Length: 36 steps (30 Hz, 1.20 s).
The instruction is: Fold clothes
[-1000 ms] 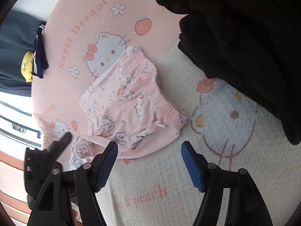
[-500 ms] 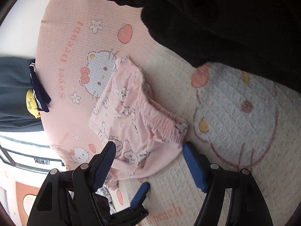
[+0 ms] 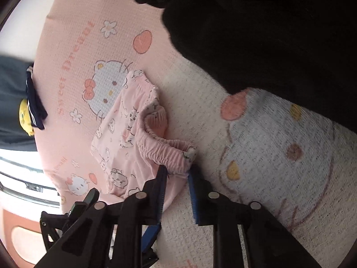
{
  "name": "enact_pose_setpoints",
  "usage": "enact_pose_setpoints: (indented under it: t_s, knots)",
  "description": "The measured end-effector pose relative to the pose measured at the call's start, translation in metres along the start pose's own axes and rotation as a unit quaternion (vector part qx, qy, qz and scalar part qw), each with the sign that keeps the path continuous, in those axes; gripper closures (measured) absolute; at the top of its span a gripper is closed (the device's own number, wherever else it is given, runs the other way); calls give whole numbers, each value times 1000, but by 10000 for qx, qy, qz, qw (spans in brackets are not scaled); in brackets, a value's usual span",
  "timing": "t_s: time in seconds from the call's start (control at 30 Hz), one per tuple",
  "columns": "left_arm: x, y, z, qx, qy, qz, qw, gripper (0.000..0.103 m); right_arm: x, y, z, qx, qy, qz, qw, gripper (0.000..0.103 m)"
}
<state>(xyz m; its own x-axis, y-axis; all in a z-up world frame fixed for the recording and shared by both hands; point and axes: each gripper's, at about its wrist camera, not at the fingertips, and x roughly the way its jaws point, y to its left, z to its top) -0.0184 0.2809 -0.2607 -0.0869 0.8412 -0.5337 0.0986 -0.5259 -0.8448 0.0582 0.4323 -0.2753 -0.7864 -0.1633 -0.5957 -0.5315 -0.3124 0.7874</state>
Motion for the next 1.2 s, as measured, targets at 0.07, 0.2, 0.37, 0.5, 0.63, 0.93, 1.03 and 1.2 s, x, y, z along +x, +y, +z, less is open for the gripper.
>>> enact_pose_setpoints:
  t_s: [0.07,0.2,0.37,0.5,0.63,0.93,1.03,1.2]
  knots:
    - [1,0,2,-62,10,-42,10000,7,-3,0,0,-18,23,147,9999,87]
    - [4,-2,2,-12,4,-88,10000,0,-4,5,-2,88,137,511,9986,87]
    - [5,-5,0,-95,-178,19,9998,0,-20,6,-2,220,-75,733,9970,87]
    - [5,-4,4,-286,-150,-12,9995,0,-33,0,1,303,-199,817,9960,87]
    - [8,-5,9,-460,-107,16,9989,0,-38,-2,1,374,-202,867,9953,87]
    - [17,2,24,-691,181,87,9974,24,-30,-4,-11,603,45,784,9951,87]
    - [19,7,29,-808,290,87,9963,58,-28,-7,-12,733,179,697,9947,85]
    - [17,29,29,-1438,404,-231,9885,74,-17,-14,-24,1074,547,641,9906,36]
